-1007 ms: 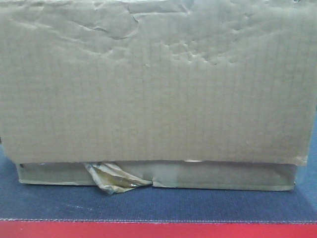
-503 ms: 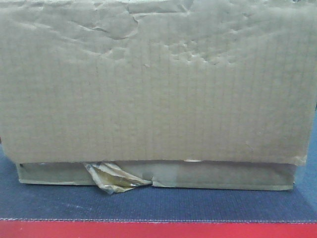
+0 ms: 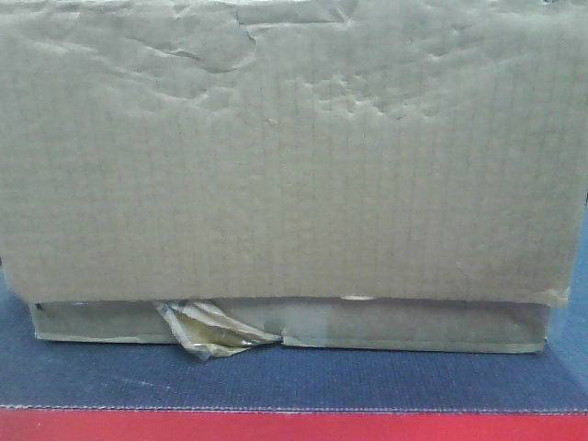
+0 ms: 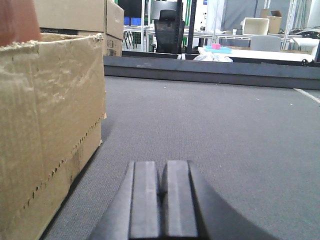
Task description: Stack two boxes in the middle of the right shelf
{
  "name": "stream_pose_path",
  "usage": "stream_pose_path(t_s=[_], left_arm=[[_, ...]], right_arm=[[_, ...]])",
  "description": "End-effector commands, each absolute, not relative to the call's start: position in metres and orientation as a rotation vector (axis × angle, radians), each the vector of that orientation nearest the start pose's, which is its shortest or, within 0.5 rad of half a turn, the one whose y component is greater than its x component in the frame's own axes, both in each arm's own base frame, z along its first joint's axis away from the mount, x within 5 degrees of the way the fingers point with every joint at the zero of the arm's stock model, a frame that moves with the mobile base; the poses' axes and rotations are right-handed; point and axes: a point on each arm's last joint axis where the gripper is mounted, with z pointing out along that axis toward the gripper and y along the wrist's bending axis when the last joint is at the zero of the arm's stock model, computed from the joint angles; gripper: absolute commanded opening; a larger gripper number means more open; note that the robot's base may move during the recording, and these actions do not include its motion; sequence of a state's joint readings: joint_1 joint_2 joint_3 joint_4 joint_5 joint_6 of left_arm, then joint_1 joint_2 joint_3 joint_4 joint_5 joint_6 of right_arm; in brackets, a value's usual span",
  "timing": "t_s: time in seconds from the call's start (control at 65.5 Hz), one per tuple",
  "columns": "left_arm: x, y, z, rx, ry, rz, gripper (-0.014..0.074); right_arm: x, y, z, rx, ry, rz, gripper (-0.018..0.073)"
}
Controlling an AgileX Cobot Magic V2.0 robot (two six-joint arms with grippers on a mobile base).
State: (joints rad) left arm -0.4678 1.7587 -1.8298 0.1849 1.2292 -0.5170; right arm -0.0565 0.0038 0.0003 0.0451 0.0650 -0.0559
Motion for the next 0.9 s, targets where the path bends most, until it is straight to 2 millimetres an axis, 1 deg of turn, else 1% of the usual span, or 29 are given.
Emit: stream_pose_path(t_s=[0.0,0.122,0.198,0.29,0.336,0.412,0.458,0.473,0.488,0.58,0.671,0.732,0.809,0.854,0.885], left_arm=[[0.345,-0.161,0.37,-0.051,2.609,-0.129,-0.0111],[0.349,-0.163,0.358,-0.049,2.643,-0.107,-0.0111],[0.351,-0.164,0.354,-0.048,2.651,-0.105,-0.0111],[0.351,-0.164,0.354,-0.045,2.648,-0.106,-0.0105],[0.352,-0.165,0.354,-0.035,2.644,-0.107,-0.0084],[0.352,-0.165,0.354,-0.032,2.642,-0.108,-0.0001],[0.352,-0.165,0.354,-0.032,2.642,-0.108,0.0084],[0.352,-0.165,0.354,-0.032,2.642,-0.108,0.0094],[0.352,-0.165,0.355,-0.032,2.64,-0.109,0.0125],[0.352,-0.166,0.357,-0.035,2.638,-0.126,0.0221],[0.352,-0.168,0.367,-0.042,2.614,-0.175,0.0272],[0.351,-0.169,0.378,-0.03,2.591,-0.21,0.028],[0.348,-0.167,0.398,-0.021,2.551,-0.224,0.028],[0.347,-0.166,0.414,-0.024,2.499,-0.242,0.028],[0.346,-0.164,0.42,-0.026,2.474,-0.24,0.028]], right_arm=[[0.056,-0.003,0.209,0.035,1.528,-0.059,-0.0162],[0.056,-0.003,0.209,0.035,1.528,-0.059,-0.0162],[0.056,-0.003,0.209,0.035,1.528,-0.059,-0.0162],[0.056,-0.003,0.209,0.035,1.528,-0.059,-0.0162],[0.056,-0.003,0.209,0.035,1.528,-0.059,-0.0162],[0.056,-0.003,0.209,0.035,1.528,-0.059,-0.0162],[0.056,-0.003,0.209,0.035,1.528,-0.059,-0.0162],[0.056,-0.003,0.209,0.035,1.528,-0.059,-0.0162],[0.056,-0.003,0.209,0.035,1.528,-0.059,-0.0162],[0.056,-0.003,0.209,0.035,1.528,-0.059,-0.0162],[0.056,-0.003,0.209,0.035,1.528,-0.059,-0.0162],[0.056,-0.003,0.209,0.035,1.528,-0.059,-0.0162],[0.056,-0.003,0.209,0.035,1.528,-0.059,-0.0162],[0.056,-0.003,0.209,0.035,1.528,-0.059,-0.0162],[0.056,-0.003,0.209,0.035,1.528,-0.059,-0.0162]])
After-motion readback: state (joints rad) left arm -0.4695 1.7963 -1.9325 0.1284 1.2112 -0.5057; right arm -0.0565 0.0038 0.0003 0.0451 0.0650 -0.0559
